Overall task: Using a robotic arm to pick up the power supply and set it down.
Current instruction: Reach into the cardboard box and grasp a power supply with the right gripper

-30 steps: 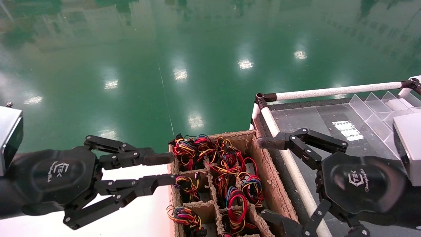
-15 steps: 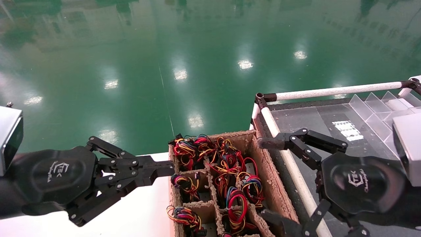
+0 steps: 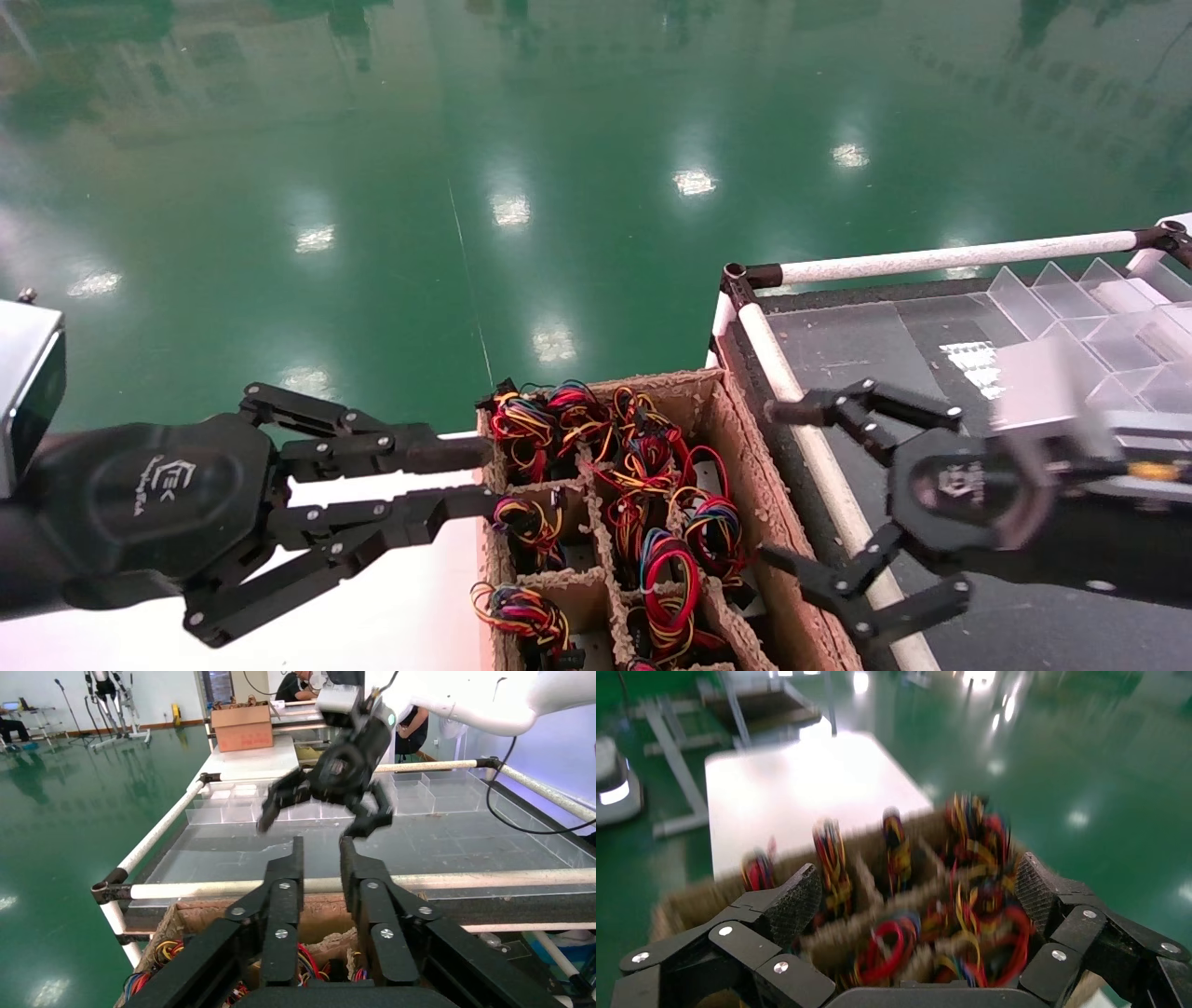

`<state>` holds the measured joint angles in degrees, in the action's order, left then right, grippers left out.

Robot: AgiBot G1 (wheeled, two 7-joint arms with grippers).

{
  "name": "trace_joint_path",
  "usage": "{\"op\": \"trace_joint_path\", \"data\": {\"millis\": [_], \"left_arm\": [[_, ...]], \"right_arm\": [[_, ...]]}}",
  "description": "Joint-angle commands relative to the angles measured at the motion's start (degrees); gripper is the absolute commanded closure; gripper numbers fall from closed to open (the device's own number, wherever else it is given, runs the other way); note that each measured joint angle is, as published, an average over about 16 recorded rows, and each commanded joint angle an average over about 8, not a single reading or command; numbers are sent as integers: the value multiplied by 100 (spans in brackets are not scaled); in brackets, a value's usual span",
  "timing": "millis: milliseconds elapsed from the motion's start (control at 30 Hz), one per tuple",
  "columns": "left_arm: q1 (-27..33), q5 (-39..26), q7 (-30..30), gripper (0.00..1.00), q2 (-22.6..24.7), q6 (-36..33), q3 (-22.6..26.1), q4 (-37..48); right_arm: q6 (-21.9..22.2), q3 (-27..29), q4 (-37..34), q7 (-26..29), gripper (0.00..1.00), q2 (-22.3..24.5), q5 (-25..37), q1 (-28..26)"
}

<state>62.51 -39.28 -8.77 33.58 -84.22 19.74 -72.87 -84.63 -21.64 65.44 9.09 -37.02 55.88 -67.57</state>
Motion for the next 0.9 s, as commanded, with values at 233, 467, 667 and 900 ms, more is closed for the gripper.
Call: {"op": "trace_joint_path", "data": {"millis": [233, 467, 667, 900], "left_arm": [[0, 1, 0, 0, 0, 0, 1, 0], [0, 1, 1, 0, -1, 0, 1, 0], [1, 1, 1, 0, -1, 1, 2, 0], [1, 2, 1, 0, -1, 1, 3, 0]], "right_arm": [[-180, -623, -538, -258, 0, -461, 1261, -765], [-80, -931, -932, -1083, 0, -893, 2055, -1210], [-10, -1139, -1144, -1589, 27, -1187, 2515, -1442], [234, -1311, -1421, -1996, 100, -1525, 2919, -1594]]}}
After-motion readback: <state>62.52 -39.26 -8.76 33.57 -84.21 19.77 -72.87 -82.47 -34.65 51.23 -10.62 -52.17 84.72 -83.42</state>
